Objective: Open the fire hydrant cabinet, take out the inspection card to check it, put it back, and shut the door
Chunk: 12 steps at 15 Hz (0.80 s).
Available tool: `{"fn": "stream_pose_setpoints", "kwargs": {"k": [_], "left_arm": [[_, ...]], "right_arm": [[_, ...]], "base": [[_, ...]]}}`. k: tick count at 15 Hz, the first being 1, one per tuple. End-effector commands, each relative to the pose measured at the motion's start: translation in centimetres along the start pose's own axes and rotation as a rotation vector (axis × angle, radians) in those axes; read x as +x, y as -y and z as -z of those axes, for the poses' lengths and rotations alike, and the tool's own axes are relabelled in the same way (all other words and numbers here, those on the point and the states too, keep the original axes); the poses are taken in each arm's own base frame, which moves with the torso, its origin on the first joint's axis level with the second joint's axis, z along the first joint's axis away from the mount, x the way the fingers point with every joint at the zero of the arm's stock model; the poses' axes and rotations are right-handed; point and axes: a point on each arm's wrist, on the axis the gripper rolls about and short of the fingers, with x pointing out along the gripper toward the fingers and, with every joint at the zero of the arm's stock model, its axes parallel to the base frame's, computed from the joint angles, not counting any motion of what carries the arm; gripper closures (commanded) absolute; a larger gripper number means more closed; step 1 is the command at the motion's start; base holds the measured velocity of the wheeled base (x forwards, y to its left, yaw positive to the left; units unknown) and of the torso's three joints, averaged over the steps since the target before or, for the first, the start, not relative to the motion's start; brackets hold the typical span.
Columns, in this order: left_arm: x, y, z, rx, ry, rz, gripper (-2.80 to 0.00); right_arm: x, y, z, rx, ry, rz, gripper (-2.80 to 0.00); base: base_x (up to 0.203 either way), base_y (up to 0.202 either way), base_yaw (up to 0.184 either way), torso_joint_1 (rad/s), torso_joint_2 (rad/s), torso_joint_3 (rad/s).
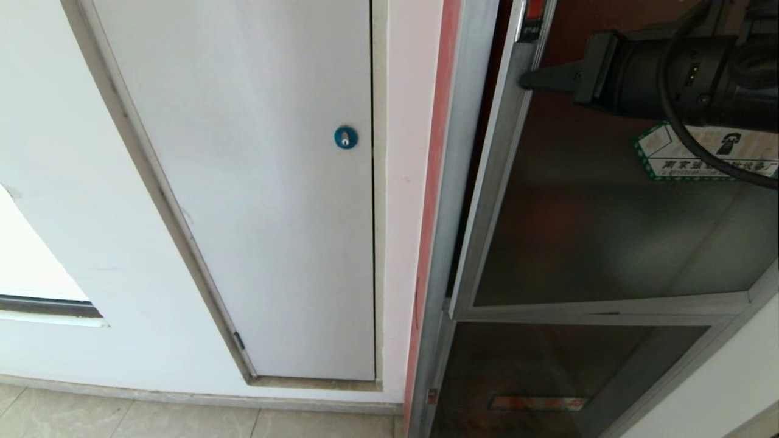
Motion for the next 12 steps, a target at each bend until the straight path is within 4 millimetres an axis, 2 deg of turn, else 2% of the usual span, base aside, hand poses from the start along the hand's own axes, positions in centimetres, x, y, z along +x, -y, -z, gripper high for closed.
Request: {"fn": "stream_pose_setpoints", "kwargs": {"k": [1, 12], "left_arm": [[0.1, 0.0, 0.4, 0.0, -0.014, 0.0, 0.0], [0.1, 0.0, 0.4, 0.0, -0.014, 0.0, 0.0]], "right_arm": [[0.8, 0.4, 0.1, 0.002, -0.006, 0.006, 0.0], [4.2, 1.9, -0.1, 0.001, 0.007, 0.037, 0.0]], "base": [[0.0, 0.0, 0.0, 0.0, 0.0, 0.0], [0.0, 0.0, 0.0, 0.0, 0.0, 0.0]]}}
